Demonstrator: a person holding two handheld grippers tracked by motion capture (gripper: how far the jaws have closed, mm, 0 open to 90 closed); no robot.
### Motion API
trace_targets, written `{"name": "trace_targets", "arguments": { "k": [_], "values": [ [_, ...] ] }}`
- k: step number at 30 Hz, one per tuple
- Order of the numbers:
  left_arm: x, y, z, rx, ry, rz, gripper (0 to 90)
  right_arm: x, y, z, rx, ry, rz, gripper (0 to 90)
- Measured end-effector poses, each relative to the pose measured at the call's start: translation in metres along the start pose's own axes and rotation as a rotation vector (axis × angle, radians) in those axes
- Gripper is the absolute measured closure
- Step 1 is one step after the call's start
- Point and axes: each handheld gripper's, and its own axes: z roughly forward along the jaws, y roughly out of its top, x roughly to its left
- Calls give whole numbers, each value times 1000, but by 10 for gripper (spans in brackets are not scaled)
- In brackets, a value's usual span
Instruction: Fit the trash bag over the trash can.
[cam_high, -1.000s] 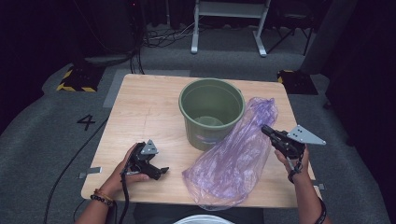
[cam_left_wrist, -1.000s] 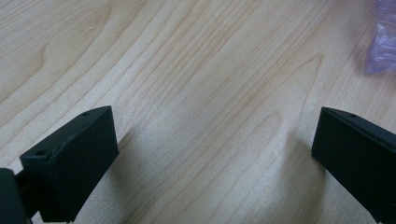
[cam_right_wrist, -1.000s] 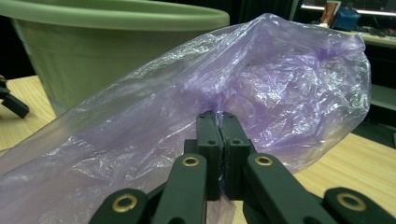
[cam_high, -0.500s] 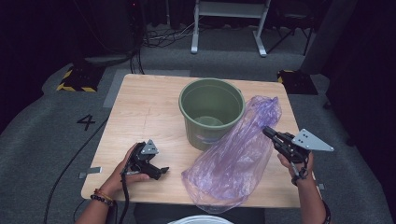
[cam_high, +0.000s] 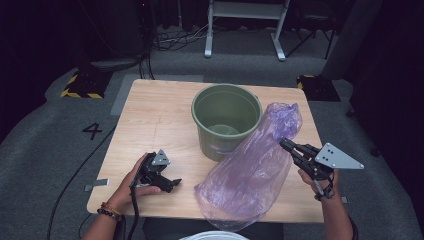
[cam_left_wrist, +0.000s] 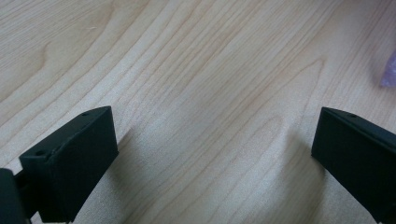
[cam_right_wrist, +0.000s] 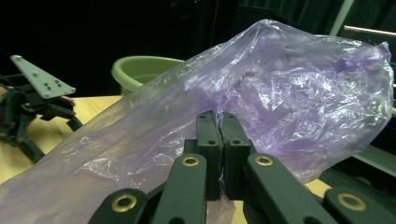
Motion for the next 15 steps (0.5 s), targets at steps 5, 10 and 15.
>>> {"name": "trace_targets", "arguments": {
  "k": [5,10,15],
  "values": [
    [0,0,0,0,-2,2,0,5,10,-1,-21,25,-23,887],
    [1,1,0,3,-5,9,0,8,19,4,-35,44,-46,887],
    [1,1,0,2,-5,11,2,11,28,11,-52,71,-77,887]
  ]
}}
